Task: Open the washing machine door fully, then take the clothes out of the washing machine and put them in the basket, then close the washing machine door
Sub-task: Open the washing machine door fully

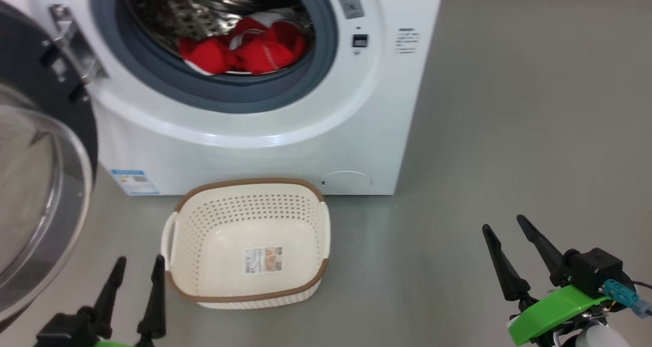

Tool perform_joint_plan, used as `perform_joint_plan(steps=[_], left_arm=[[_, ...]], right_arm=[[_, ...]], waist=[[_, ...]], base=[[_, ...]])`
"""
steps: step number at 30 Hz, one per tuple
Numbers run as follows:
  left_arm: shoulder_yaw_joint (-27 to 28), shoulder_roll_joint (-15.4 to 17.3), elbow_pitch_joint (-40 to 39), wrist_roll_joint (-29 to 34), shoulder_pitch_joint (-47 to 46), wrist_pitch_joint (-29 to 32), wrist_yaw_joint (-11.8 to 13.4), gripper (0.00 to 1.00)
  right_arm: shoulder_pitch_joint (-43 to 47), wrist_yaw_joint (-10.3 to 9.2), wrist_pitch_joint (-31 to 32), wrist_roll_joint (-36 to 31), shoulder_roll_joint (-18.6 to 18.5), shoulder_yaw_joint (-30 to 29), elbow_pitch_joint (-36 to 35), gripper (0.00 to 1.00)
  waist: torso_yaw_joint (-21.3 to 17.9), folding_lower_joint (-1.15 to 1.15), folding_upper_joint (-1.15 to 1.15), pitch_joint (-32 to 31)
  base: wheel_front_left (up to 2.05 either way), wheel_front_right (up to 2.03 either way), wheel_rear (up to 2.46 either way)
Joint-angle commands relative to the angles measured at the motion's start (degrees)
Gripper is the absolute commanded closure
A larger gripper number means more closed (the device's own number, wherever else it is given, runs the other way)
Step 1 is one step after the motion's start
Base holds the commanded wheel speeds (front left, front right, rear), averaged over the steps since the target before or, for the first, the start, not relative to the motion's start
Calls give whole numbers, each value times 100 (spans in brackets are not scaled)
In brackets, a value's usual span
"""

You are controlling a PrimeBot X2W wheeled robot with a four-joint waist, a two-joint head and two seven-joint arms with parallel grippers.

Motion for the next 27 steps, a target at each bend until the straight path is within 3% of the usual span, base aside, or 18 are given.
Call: perform_joint_plan(steps=[1, 13, 27], left_arm=[[174, 171, -137, -40, 12, -29, -16, 0], [191, 113, -172, -128, 199, -29, -16, 0], [229, 102, -190, -168, 259, -29, -16, 0]], right_arm=[[39, 9, -68, -46, -38, 46, -156, 0], [171, 9, -68, -47, -71, -125, -222, 0], [316, 9, -68, -75, -43, -317, -274, 0]], waist=[[-249, 0, 0, -25], [-714, 0, 0, -73], [-796, 0, 0, -88]], base=[[0, 0, 0], [0, 0, 0], [0, 0, 0]])
